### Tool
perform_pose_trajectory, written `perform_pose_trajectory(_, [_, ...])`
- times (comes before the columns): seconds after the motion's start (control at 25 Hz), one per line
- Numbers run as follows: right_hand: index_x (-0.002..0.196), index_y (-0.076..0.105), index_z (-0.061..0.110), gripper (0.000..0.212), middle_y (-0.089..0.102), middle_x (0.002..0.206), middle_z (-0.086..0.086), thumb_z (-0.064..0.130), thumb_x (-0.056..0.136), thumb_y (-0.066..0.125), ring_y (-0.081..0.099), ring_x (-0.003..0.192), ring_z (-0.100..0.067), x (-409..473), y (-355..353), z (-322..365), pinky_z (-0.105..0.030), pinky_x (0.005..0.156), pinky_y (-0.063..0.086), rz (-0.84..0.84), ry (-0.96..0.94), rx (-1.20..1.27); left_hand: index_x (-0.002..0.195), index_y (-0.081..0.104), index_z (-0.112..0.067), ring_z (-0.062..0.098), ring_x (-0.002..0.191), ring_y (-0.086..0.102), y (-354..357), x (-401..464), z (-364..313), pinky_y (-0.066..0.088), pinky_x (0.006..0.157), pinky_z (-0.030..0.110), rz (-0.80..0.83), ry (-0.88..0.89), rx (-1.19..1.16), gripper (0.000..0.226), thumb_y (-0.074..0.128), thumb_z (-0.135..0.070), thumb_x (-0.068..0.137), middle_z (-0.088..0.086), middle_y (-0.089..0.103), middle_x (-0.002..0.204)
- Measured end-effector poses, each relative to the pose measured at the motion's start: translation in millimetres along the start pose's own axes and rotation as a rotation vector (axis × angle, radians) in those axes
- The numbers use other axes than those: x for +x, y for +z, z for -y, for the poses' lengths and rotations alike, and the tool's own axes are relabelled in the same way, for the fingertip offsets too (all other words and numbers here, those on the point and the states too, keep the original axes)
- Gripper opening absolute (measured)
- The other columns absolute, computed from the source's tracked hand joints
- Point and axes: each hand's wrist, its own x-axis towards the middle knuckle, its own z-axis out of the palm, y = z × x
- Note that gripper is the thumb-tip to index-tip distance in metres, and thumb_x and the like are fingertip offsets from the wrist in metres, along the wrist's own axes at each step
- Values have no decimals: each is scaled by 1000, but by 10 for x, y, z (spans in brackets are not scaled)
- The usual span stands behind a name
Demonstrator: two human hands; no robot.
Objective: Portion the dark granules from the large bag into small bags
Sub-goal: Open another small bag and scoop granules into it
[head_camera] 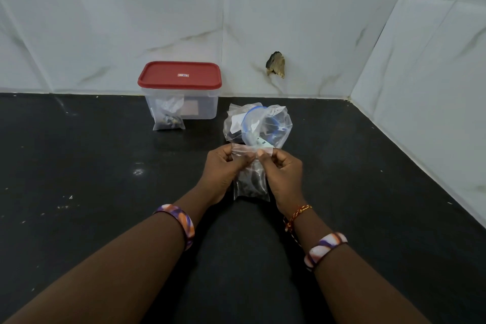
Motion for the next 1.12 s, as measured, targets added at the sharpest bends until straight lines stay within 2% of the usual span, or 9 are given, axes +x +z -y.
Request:
perform_pose_trajectory(0.16, [80, 70, 12, 7, 71, 78, -16, 8, 83, 66, 67, 74, -22, -7, -29, -22, -38, 72, 58, 33, 24, 24, 92, 66, 6, 12, 69, 70, 7, -20, 12, 59, 68, 24, -21, 17, -3, 12, 64, 1, 82, 7, 73, 76])
perform_pose_trajectory(0.28, [84, 70, 10, 6, 70, 76, -8, 7, 84, 65, 68, 74, -19, 3, -42, -57, -35, 72, 59, 66, 40, 16, 87, 68, 2, 12, 66, 70, 12, -23, 31, 59, 65, 24, -60, 16, 33, 6, 65, 2, 81, 5, 72, 71])
perform_pose_trajectory(0.4, [83, 69, 12, 8, 70, 75, -6, 6, 84, 64, 68, 73, -18, 7, -48, -71, -33, 71, 59, 76, 42, 15, 82, 69, -4, 11, 64, 69, 22, -45, 36, 58, 64, 24, -69, 38, 68, 5, 67, 1, 81, 1, 72, 67])
perform_pose_trajectory(0.56, [82, 70, 13, 11, 69, 71, -2, 3, 82, 65, 65, 65, -6, 0, -58, -64, -24, 67, 57, 77, 34, 35, 82, 69, -4, 18, 69, 67, 19, -44, 34, 58, 70, 30, -82, 43, 42, 7, 69, 2, 78, 9, 71, 73])
perform_pose_trajectory(0.72, [78, 69, 16, 14, 69, 70, 0, 2, 81, 67, 64, 63, -5, -4, -66, -49, -24, 68, 57, 69, 32, 55, 83, 67, -2, 12, 65, 68, 17, -52, 27, 58, 67, 25, -75, 51, 13, 9, 68, 5, 77, 2, 72, 67])
perform_pose_trajectory(0.88, [77, 70, 15, 12, 68, 69, 3, 5, 82, 66, 63, 61, 2, -8, -76, -39, -20, 65, 56, 57, 27, 32, 78, 67, -7, 14, 67, 66, 13, -60, 20, 56, 68, 27, -53, 67, 62, 10, 65, 2, 81, 4, 69, 70])
perform_pose_trajectory(1.12, [80, 70, 15, 10, 70, 74, 2, 7, 84, 64, 65, 68, -4, 12, -86, -64, -21, 68, 55, 113, 25, 4, 82, 68, -5, 22, 78, 64, 5, -28, 55, 54, 79, 38, -59, 74, 113, 6, 65, 1, 82, 13, 67, 80])
